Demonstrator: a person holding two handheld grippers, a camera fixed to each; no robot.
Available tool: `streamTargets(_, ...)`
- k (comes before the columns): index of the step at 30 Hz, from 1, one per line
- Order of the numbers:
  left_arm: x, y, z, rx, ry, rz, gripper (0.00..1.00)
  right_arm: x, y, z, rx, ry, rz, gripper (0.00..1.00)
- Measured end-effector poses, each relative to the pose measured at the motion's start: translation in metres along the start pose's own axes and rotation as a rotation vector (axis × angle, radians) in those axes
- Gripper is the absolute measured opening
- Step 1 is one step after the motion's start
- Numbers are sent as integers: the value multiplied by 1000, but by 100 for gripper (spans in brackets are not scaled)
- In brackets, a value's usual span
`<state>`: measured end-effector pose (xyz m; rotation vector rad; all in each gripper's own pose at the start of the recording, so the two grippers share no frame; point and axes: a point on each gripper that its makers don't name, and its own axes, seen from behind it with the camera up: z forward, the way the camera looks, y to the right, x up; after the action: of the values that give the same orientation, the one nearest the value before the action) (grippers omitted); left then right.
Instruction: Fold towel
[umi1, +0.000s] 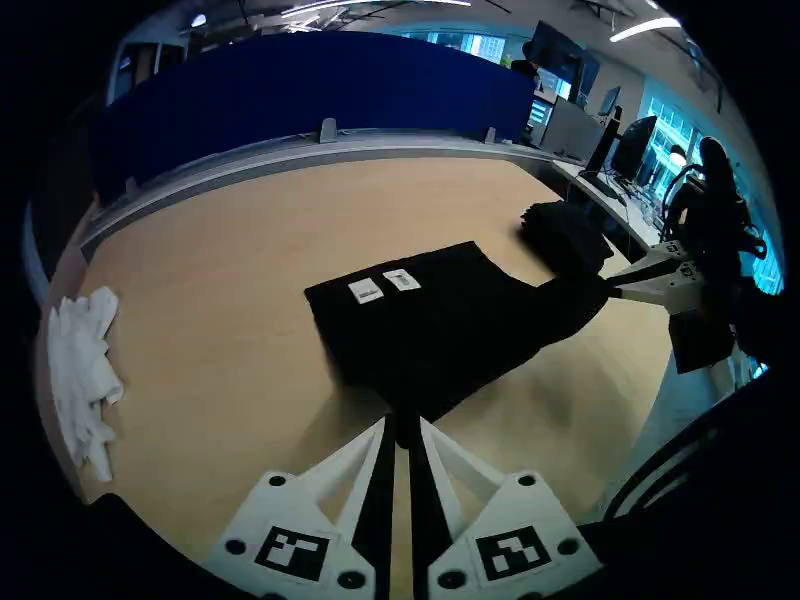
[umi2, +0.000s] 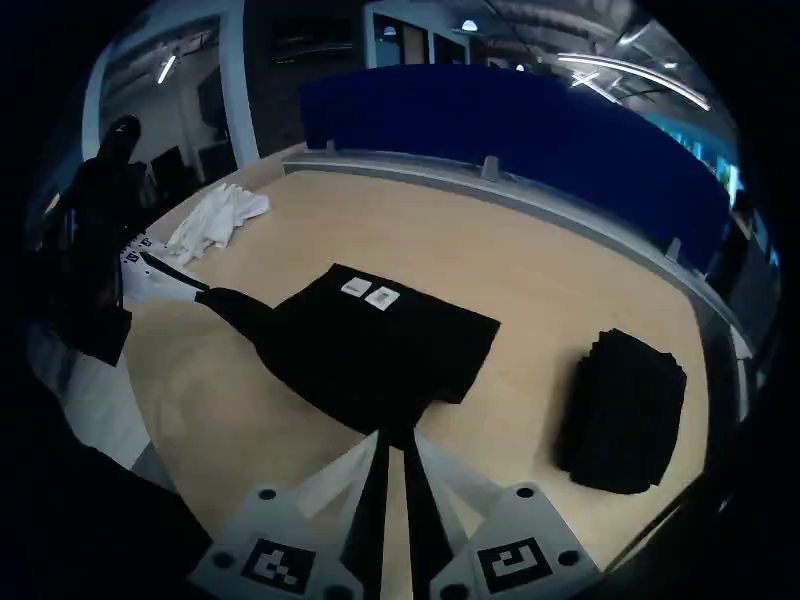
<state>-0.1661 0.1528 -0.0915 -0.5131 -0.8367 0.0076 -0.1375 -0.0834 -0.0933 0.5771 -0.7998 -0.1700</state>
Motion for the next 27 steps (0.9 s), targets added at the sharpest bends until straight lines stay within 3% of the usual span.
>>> streamTargets(12, 11, -3, 9, 8, -5, 3, 9, 8, 4, 10, 6, -1, 10, 10)
streamTargets(18, 28, -15, 17, 21, -5, 5, 9, 20, 15, 21, 2, 2, 11, 10)
streamTargets(27, 56, -36, 44, 41, -12, 40, 9, 42, 43, 50, -20, 18, 46, 10)
